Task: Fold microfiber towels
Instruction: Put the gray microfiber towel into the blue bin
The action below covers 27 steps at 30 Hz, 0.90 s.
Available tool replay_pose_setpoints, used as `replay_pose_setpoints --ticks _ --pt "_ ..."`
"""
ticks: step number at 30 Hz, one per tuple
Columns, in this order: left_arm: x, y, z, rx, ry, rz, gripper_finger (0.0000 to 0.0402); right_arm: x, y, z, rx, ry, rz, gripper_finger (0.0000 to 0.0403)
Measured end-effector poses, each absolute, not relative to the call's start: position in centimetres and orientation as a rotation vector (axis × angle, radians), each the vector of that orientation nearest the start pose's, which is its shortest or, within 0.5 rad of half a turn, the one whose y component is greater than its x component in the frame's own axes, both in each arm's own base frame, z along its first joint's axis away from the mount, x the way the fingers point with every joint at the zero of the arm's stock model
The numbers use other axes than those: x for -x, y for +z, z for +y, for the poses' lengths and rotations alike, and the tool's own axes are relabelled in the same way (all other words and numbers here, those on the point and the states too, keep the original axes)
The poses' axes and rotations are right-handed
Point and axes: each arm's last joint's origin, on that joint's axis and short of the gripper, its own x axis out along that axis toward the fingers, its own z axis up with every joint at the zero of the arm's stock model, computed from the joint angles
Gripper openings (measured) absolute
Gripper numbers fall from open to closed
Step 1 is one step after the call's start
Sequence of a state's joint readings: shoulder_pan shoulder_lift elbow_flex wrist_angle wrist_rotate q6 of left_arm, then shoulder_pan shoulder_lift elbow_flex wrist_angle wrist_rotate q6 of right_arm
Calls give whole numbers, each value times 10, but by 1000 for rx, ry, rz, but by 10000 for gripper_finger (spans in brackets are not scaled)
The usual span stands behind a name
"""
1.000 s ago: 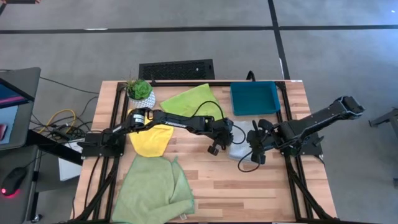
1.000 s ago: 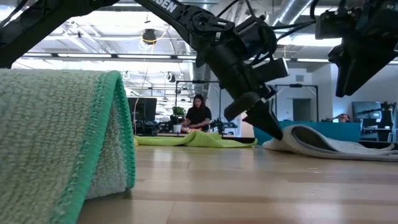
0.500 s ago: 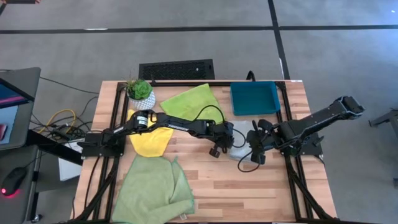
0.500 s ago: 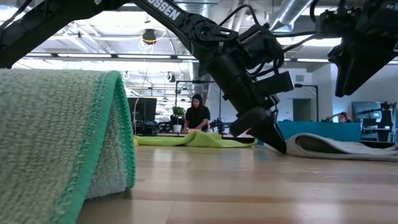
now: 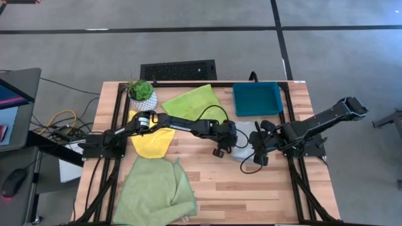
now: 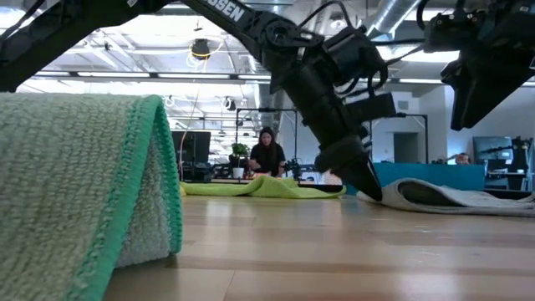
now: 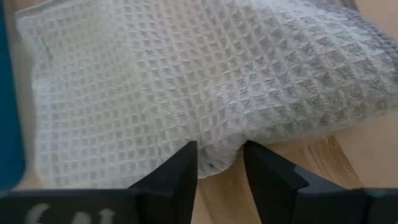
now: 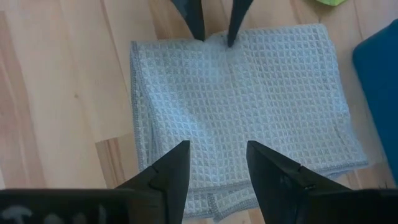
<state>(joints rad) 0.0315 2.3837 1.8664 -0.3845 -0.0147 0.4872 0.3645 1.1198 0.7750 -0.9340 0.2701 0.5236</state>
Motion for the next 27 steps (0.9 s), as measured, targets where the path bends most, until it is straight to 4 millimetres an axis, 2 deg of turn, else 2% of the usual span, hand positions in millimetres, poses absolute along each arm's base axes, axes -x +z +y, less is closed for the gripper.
replay_pose_setpoints --ticks 7,13,19,22,27 --pt "-517 173 24 -365 -202 936 130 -174 223 58 -59 -233 1187 182" --pt "-511 197 57 -220 -226 980 130 -173 223 58 -50 -231 1197 182" --pt "-498 198 111 105 -271 974 130 -171 222 58 -39 -234 1214 182" --pt "-498 200 133 237 -216 906 130 -171 222 58 -38 -234 1214 182" --pt "-502 194 140 337 -46 873 130 -171 222 57 -37 -235 1214 182"
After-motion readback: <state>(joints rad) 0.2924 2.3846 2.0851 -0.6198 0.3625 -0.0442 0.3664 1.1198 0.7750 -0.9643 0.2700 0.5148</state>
